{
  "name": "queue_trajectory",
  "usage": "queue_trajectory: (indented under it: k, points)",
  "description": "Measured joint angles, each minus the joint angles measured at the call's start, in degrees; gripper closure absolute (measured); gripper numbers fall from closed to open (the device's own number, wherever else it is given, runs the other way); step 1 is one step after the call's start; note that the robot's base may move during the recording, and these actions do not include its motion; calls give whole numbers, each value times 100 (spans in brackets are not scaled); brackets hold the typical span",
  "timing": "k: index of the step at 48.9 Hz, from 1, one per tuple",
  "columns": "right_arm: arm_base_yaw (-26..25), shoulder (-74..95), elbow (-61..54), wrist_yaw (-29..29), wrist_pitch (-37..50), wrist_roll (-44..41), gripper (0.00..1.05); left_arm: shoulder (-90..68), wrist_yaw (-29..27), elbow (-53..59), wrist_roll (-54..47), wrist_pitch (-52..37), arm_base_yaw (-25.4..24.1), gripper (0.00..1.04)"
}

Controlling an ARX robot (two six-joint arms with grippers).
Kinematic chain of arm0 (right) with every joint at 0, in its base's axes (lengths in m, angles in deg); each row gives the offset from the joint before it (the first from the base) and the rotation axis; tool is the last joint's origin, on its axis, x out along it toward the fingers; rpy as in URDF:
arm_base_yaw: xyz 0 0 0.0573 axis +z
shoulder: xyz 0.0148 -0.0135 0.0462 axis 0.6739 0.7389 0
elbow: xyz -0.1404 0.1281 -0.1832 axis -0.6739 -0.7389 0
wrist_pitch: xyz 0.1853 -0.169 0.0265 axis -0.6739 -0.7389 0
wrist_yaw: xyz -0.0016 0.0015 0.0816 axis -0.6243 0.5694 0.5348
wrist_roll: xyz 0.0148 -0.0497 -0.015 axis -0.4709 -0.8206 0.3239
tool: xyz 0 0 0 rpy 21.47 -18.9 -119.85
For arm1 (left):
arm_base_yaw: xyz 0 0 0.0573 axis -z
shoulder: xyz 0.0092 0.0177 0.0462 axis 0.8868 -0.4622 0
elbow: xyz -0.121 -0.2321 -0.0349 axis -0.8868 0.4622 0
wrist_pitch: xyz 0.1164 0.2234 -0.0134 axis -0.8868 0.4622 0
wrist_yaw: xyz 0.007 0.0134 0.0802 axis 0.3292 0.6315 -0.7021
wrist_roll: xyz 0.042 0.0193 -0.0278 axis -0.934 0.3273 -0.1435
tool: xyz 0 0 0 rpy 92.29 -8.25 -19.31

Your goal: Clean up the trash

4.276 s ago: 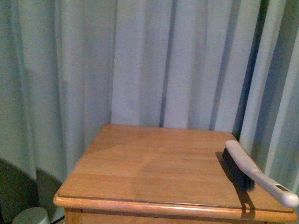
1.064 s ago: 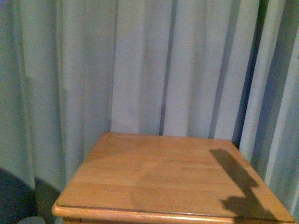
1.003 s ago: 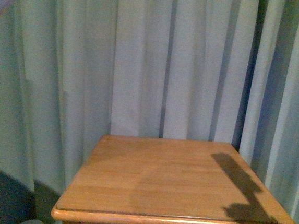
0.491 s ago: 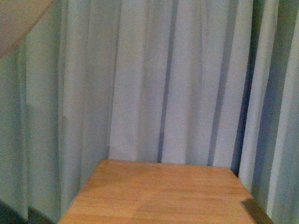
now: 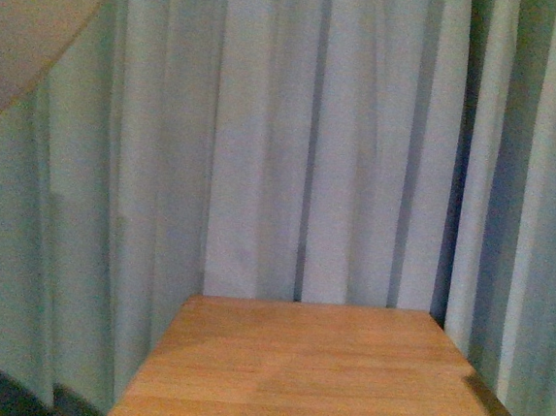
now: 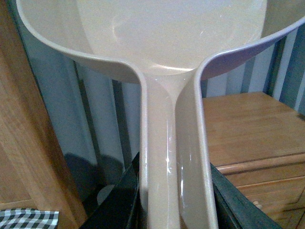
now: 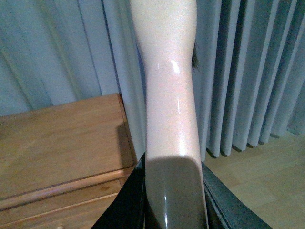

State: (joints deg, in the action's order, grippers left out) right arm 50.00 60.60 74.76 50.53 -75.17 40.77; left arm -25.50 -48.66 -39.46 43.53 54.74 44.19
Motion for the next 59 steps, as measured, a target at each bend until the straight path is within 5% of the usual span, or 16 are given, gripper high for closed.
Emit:
queue_trajectory:
  k: [59]
  points:
    - [-4, -24, -2, 26, -9, 22, 84, 24, -35, 66, 33, 15, -24, 78]
